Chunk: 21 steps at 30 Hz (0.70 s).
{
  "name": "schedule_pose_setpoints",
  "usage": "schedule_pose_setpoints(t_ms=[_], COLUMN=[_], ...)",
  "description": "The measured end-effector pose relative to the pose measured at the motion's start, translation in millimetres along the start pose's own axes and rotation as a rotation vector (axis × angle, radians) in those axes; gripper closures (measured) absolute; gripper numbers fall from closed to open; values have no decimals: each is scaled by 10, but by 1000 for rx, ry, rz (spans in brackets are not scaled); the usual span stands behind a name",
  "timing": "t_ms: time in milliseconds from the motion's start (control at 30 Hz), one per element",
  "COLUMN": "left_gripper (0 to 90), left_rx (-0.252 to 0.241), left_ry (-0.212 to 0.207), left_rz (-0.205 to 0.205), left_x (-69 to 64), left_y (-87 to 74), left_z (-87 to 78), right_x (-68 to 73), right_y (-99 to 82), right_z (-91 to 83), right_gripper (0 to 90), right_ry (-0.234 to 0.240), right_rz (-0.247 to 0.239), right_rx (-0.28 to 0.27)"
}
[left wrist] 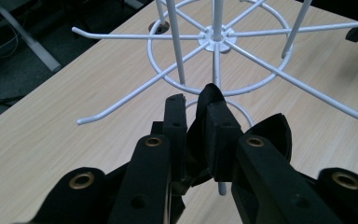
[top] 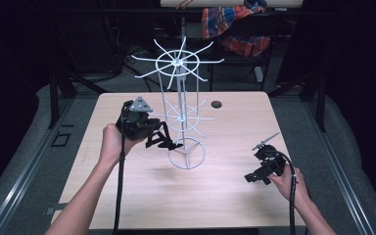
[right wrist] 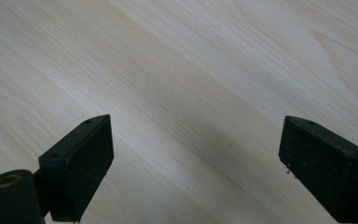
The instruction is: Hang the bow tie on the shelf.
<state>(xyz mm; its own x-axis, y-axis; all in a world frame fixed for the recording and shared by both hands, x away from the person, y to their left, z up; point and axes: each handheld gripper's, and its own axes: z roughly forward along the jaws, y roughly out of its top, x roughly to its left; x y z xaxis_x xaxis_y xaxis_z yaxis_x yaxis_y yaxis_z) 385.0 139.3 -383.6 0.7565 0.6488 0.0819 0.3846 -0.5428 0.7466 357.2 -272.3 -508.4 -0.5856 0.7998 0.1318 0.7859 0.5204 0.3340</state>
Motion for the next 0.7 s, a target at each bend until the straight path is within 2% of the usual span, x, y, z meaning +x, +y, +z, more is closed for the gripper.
schedule_pose_setpoints(t_ms=[233, 433, 700], left_gripper=[624, 434, 265], left_rx=[-30, -50, -35], left_ry=[-20, 19, 31], left_rz=[-28, -40, -64], left_x=[37, 23, 6], left_y=[-58, -96, -211], left_z=[-56, -162, -275], right_x=[-6, -5, 6], right_y=[-1, -1, -2], right_z=[-11, -14, -15], right_gripper=[98, 98, 98], right_ry=[-7, -7, -6], right_rz=[-5, -6, 1], right_rx=[5, 5, -7])
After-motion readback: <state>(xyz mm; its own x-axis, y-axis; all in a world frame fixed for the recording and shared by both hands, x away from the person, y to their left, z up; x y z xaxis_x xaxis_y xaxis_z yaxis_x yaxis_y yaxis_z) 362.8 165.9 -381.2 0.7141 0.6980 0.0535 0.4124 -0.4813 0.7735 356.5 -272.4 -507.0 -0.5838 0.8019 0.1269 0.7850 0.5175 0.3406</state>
